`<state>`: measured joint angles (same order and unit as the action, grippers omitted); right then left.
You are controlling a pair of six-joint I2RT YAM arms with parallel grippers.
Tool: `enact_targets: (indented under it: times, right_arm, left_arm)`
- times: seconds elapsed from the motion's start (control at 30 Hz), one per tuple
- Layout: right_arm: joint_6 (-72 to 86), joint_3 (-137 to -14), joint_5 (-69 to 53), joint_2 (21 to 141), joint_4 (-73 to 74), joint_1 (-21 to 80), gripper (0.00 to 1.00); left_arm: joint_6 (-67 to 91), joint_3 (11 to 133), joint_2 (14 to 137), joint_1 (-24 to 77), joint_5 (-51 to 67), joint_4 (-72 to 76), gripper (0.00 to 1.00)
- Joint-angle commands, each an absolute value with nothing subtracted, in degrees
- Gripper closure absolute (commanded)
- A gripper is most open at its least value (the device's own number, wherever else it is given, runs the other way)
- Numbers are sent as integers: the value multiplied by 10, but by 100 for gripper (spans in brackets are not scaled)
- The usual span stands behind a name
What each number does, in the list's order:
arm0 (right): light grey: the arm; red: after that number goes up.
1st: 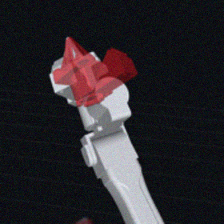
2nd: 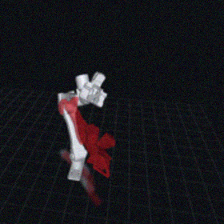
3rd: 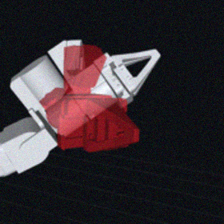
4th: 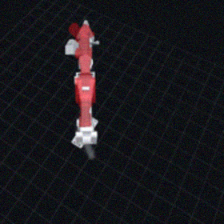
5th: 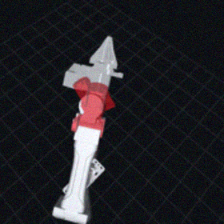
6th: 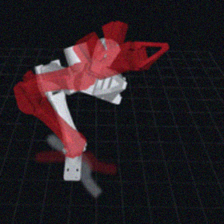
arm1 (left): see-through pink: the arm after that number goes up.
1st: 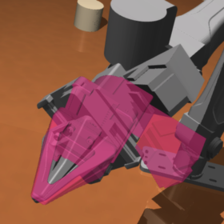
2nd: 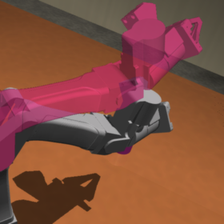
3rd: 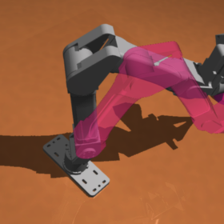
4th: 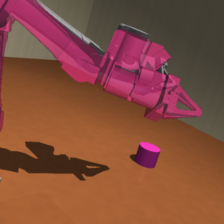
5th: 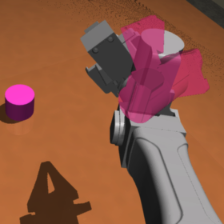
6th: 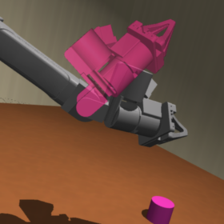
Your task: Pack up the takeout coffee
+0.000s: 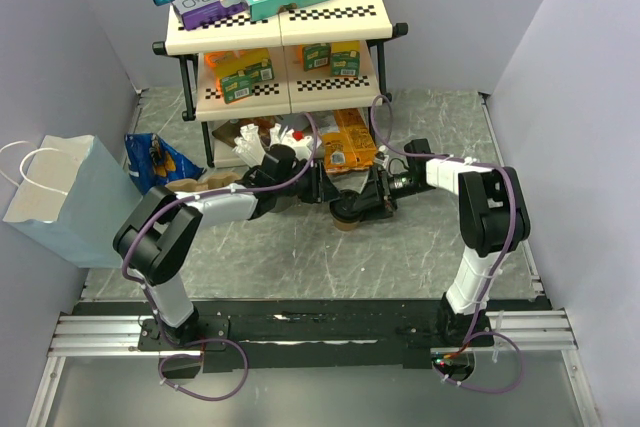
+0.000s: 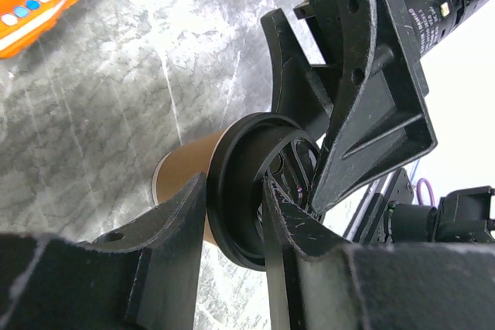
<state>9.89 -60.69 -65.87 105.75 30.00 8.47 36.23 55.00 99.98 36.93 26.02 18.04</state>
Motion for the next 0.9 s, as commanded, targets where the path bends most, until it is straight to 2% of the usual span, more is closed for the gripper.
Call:
enact_targets:
  times: [0.0, 0.33, 0.5, 0.67, 0.83, 0.87]
  right_arm:
    - [145, -615, -733, 1066, 168, 89, 32]
    - [183, -611, -735, 1071, 129, 76, 32]
    - [66, -655, -687, 1055, 287, 75, 32]
    - [-19, -655, -637, 1001, 341, 64, 31]
    - [-2, -630, -649, 981, 284, 58, 28]
    - [15, -629, -655, 988, 275, 59, 24]
  left_arm:
    - [334, 512, 1056, 384, 229, 28, 67]
    - [333, 512, 1060, 383, 229, 27, 68]
    - [324, 515, 1056, 384, 237, 30, 68]
    - [315, 519, 1050, 384, 232, 31, 68]
    - [314, 516, 1050, 384, 237, 34, 68]
    - [313, 516, 1050, 384, 239, 34, 68]
